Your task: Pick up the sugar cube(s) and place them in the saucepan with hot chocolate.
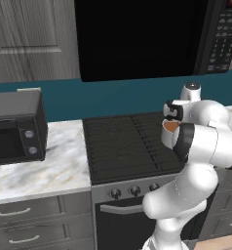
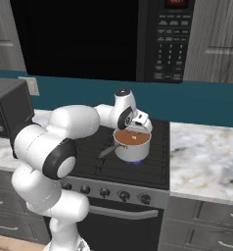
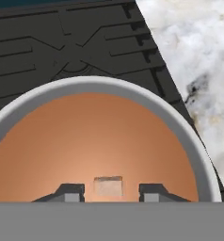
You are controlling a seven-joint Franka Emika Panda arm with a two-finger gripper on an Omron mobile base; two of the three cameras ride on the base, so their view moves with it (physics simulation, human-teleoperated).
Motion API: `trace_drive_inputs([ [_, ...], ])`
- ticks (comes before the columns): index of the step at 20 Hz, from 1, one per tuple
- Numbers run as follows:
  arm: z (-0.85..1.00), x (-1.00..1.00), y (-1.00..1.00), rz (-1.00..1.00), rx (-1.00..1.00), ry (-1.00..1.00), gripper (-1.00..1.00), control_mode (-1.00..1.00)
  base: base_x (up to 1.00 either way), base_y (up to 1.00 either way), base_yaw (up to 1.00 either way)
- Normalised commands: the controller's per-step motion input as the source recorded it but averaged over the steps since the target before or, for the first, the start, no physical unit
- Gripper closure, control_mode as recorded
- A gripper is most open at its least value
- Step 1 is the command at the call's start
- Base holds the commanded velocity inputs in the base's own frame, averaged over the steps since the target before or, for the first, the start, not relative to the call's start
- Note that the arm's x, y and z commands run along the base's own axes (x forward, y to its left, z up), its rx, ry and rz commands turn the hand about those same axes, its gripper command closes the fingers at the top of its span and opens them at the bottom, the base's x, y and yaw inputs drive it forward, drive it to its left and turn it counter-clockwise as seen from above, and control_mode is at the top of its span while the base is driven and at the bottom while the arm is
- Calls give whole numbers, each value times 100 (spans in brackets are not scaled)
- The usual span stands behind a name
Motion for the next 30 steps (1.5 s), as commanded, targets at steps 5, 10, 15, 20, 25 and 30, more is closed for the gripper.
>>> trace_drive_inputs([
  [5, -3, 3, 0, 1, 0, 0, -100, -100, 0, 0, 0],
  [10, 2, -39, 0, 1, 1, -6, -100, -100, 0, 0, 0],
  [15, 29, -94, 11, 7, 2, -31, -100, -100, 0, 0, 0],
  [20, 62, -98, 56, 5, -1, -17, -100, -100, 0, 0, 0],
  [25, 98, -99, 67, 2, -8, -7, -100, -100, 0, 0, 0],
  [30, 76, -95, 68, 0, -10, 0, -100, -100, 0, 0, 0],
])
